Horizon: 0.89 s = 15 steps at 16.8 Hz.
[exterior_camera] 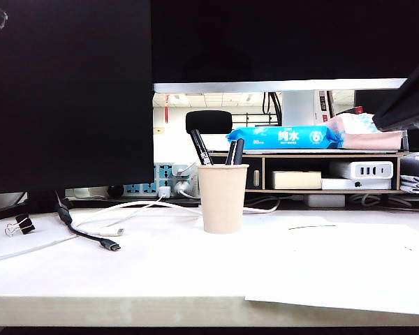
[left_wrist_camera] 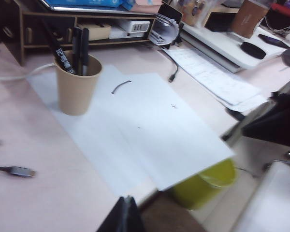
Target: Pick up the marker and insert it into the paper cup.
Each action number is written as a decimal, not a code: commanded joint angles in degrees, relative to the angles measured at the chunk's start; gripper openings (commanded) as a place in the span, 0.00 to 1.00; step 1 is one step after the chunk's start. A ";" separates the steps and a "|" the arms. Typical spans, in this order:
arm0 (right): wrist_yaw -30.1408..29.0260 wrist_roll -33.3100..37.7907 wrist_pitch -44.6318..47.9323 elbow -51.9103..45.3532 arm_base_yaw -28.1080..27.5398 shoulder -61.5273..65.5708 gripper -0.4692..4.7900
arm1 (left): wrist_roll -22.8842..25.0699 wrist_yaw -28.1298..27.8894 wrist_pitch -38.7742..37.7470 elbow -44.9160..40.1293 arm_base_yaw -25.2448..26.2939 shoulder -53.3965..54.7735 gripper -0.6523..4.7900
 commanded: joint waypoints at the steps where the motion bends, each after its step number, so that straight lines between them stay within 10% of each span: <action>1: -0.07 0.15 1.03 0.17 0.07 -0.07 0.09 | 6.78 -7.69 0.42 0.17 0.44 -1.66 0.11; 15: -0.09 0.15 1.01 0.17 0.04 -0.07 0.09 | 16.13 -7.61 7.87 -5.20 26.16 -10.73 0.11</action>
